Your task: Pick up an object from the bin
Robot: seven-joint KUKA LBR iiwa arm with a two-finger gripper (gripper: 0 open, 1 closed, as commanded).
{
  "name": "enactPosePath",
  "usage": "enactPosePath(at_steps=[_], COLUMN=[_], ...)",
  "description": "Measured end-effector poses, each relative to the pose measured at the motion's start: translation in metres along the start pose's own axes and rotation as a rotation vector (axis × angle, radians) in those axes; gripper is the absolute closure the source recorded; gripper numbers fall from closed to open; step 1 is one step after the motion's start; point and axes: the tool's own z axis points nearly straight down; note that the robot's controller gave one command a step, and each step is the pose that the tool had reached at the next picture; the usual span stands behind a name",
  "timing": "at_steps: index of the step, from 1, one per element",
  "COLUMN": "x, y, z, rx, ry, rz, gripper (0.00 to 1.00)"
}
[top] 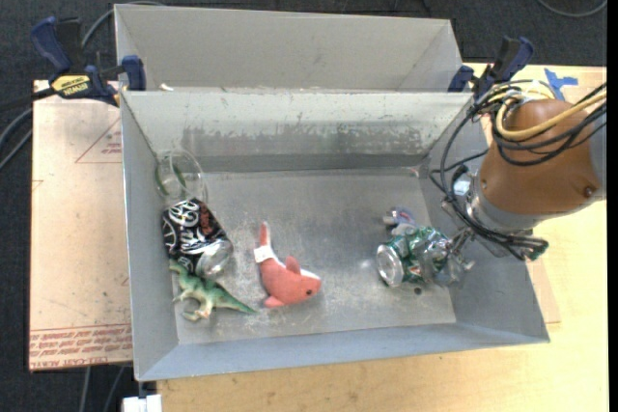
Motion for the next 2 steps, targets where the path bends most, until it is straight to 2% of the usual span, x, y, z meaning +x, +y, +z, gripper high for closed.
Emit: enactPosePath(at_steps=[1,2], x=[0.012,-0.077], y=[0.001,-0.015], z=[0.043,0.043], rx=[-0.009,0.003], ry=[0.005,-0.007], rz=[-0.182,0.083], gripper=[1.00,1.00])
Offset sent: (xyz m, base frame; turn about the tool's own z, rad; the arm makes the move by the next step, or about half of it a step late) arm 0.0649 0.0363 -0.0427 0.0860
